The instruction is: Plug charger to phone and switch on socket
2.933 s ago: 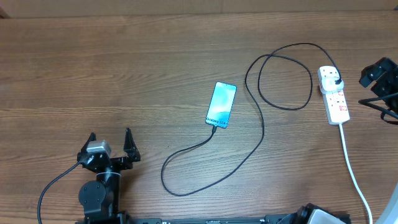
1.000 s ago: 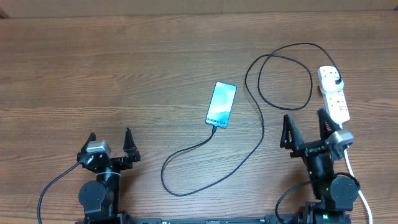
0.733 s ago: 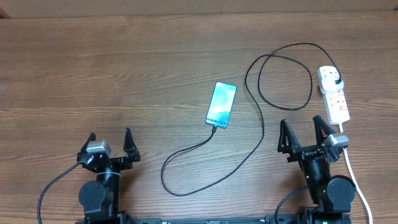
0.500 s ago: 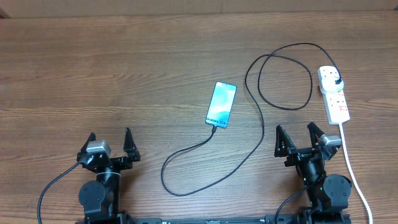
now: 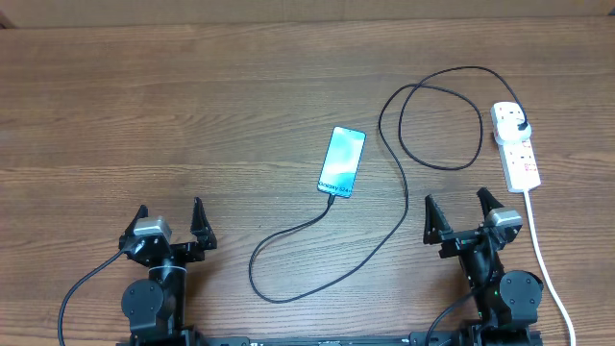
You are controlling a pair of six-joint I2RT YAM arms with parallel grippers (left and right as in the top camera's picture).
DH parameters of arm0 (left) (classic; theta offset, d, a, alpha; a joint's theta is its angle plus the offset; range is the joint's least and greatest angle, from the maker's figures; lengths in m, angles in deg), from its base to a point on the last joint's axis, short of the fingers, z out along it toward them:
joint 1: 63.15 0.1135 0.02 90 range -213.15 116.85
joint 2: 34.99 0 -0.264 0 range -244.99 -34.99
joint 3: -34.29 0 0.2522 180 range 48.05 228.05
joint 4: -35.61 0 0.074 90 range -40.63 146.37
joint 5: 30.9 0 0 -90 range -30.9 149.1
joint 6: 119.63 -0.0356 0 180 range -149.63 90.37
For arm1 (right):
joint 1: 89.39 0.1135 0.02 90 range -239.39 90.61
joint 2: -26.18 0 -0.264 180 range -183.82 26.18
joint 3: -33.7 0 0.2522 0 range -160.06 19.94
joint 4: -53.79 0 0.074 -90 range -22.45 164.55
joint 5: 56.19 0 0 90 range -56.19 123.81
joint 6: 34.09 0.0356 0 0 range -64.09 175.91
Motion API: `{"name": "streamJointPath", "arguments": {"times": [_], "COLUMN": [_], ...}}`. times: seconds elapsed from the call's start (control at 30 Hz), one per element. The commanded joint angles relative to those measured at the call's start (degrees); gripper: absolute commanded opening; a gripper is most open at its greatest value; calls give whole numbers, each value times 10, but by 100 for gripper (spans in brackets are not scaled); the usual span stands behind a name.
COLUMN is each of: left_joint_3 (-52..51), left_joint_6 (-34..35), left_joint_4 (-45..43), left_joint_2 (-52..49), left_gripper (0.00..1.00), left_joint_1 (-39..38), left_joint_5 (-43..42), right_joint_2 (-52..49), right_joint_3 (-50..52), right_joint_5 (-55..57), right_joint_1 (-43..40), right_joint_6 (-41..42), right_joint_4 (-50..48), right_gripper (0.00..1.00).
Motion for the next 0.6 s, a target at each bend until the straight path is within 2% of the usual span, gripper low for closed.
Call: {"name": "streamJointPath", "arguments": {"times": [0.0, 0.57], "left_joint_3": [-2, -2], "left_joint_6": [-12, -12], "left_joint_4": [2, 2], "left_joint_2": [7, 7], "left_gripper": [99, 100], "left_joint_1": [3, 3], "left_joint_5": [4, 4], "right_joint_2": [7, 7], "right_joint_3": [6, 6], "right_joint_5": [42, 51], "right_joint_1": [4, 4], "right_joint_6": [-17, -17], "right_joint_4": [3, 4], "right_gripper": [100, 100]}}
